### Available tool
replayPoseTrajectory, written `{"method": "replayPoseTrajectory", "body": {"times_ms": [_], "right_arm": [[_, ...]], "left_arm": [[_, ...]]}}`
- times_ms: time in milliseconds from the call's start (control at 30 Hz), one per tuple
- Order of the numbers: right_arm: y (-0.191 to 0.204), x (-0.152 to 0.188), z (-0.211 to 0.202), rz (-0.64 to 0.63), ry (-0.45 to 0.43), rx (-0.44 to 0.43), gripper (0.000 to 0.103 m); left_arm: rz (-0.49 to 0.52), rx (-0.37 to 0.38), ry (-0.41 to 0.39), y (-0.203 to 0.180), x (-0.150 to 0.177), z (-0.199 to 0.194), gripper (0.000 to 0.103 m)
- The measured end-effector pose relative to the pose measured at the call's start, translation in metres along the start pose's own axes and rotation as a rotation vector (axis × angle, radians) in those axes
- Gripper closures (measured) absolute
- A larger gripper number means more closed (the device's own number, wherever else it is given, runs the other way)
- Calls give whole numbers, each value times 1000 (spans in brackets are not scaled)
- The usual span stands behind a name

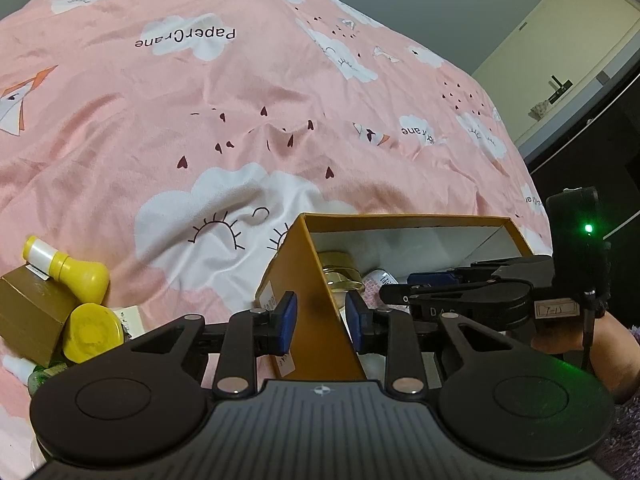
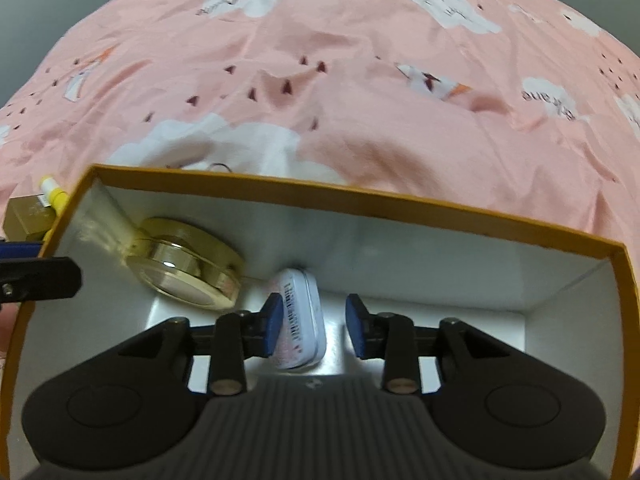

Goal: Organize rigid objects
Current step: 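Lower the mint tin into the box beside the compact and open the right gripper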

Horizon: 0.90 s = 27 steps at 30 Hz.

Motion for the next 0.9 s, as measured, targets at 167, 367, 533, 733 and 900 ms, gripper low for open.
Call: {"method": "replayPoseTrajectory", "body": {"times_ms": [167, 367, 533, 733, 900], "right_arm": [[-6, 4, 6, 39, 57, -11, 68], [-5, 6, 13, 102, 110, -63, 67], [0, 9, 16, 168, 130, -131, 74], [5, 11, 13, 145, 128, -121, 74], [9, 12, 1, 93, 92, -89, 72]], "left_arm": [[9, -3, 2, -2, 0, 0, 70], [9, -3, 3, -2, 0, 1, 70], [14, -2, 6, -3, 0, 0, 70], [20, -2, 8, -5, 0, -1, 70], [28, 3, 2, -7, 2, -8, 70]]}}
Point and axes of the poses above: each gripper's, at about its wrist camera, not at the fingertips, and z roughly the way its jaws point, y to its left, x to its underside, the point moved 3 cm from there along z, roughly the way its jaws point, and after that the axes turned 3 degrees about x, right-handed, at the moved point
